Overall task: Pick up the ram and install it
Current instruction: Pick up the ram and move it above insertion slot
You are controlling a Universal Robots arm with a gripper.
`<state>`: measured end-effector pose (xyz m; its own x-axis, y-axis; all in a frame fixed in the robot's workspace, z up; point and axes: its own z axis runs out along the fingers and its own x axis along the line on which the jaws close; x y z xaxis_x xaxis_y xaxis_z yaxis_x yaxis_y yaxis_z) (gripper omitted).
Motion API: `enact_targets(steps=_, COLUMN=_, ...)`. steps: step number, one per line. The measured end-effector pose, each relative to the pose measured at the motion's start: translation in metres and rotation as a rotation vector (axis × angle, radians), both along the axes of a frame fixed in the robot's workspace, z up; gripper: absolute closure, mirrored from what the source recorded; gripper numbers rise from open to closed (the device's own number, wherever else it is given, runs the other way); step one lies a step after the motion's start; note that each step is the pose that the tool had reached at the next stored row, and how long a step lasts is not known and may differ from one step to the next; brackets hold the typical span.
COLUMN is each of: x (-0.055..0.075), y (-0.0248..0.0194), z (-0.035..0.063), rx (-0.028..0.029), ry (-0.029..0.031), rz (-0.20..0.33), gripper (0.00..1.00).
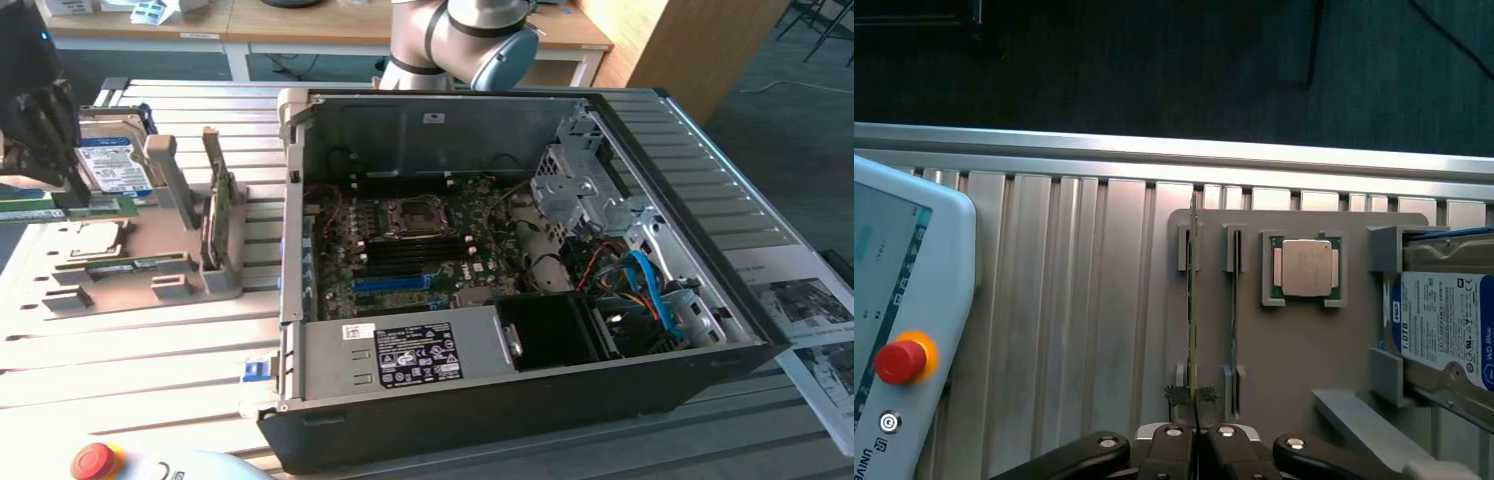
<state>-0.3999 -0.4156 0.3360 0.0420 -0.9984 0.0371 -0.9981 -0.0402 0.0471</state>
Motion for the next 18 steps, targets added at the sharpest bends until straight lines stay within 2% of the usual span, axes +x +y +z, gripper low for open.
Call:
enact_targets(steps=1, x=0.0, y=0.0, z=0.0046, rx=-0.0001, ry=0.0001, rz=0.0, gripper=0.88)
enact_targets(steps=4, x=0.0, y=0.0, z=0.0453, rx=0.0, ry=0.0002, rz=0.0, gripper=0.88)
enact_targets(steps=9, x=0.0, y=0.0, z=0.058, rx=-0.0001, ry=0.0002, rz=0.0, gripper=0.88)
enact_targets(steps=15, x=0.0, y=0.0, z=0.0581, rx=-0.0002, ry=0.0004, rz=0.0, gripper=0.88)
enact_targets(steps=18, x=0.003, y=-0.0005, z=0.0581, rx=-0.001, ry=0.0027, rz=0.0, gripper=0.88)
